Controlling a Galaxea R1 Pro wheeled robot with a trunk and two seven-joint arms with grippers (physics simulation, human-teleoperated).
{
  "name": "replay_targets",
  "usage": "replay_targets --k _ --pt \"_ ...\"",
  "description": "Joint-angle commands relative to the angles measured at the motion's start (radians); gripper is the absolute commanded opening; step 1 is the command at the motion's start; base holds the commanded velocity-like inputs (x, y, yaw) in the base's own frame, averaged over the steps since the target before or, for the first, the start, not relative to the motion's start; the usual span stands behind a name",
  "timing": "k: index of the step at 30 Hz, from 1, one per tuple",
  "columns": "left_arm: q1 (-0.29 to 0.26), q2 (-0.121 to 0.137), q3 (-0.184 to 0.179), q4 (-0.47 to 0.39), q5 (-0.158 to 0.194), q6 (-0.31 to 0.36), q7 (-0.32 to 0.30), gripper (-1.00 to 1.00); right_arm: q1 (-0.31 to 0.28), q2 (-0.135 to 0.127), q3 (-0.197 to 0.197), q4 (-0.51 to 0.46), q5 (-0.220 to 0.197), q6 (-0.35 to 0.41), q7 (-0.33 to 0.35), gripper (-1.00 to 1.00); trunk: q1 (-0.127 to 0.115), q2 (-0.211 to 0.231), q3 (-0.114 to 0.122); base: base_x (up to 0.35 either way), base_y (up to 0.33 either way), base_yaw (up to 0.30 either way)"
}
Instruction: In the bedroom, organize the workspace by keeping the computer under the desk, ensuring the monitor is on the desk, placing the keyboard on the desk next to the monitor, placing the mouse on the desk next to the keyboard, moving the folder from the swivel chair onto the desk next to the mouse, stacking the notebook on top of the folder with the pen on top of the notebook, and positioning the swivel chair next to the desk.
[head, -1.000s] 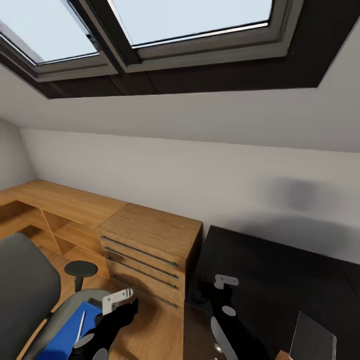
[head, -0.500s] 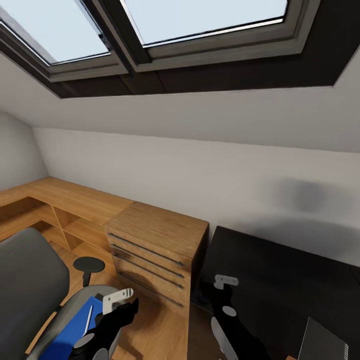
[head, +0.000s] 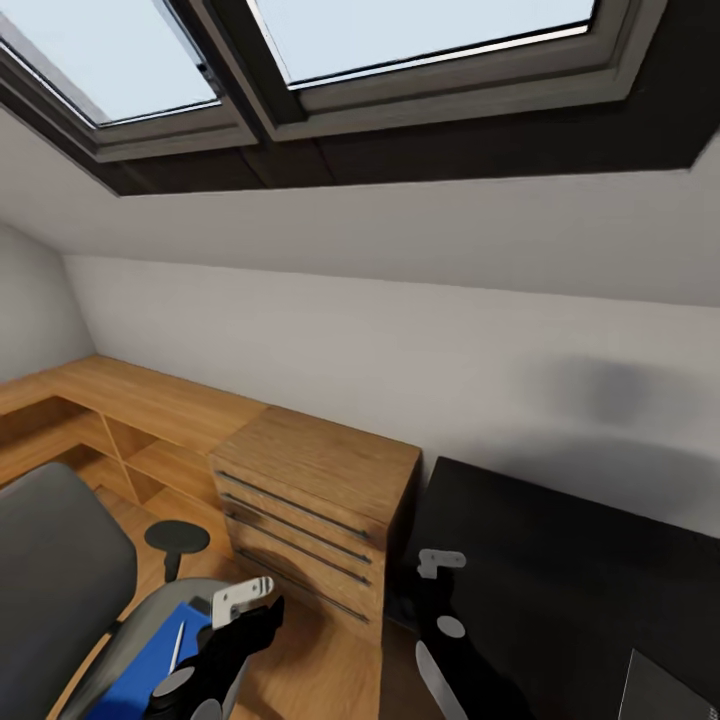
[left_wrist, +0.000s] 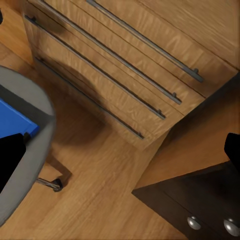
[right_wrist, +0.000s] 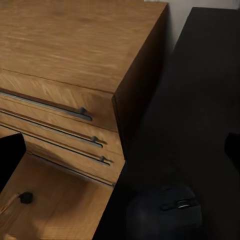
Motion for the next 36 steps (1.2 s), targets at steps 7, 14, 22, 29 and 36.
replay_targets --k 7,14,22,29,36 --pt "-0.001 0.000 -0.035 -0.027 0.010 0.005 0.009 1.00 -0.003 -0.001 0.004 0.067 -0.009 -0.002 -0.007 1.00 0.001 -0.002 -0.002 0.065 0.022 0.000" --pt "-0.001 -0.002 -0.044 -0.041 0.011 0.004 0.009 1.00 -0.097 -0.003 0.002 0.271 -0.013 -0.004 -0.005 1.00 0.005 -0.009 -0.005 0.003 0.001 0.000" --pt "-0.001 -0.003 -0.045 -0.042 0.011 0.003 0.010 1.00 -0.138 -0.005 0.001 0.353 -0.013 -0.010 -0.005 1.00 0.035 -0.065 -0.030 0.000 0.000 0.000" --pt "-0.001 -0.004 -0.057 -0.042 0.011 0.002 0.011 1.00 -0.152 -0.009 -0.001 0.374 -0.012 -0.018 -0.005 1.00 0.062 -0.114 -0.052 0.000 0.000 0.000" --pt "-0.001 -0.004 -0.064 -0.042 0.011 0.002 0.011 1.00 -0.153 -0.010 -0.001 0.376 -0.012 -0.020 -0.005 1.00 0.089 -0.163 -0.074 0.000 0.000 0.000"
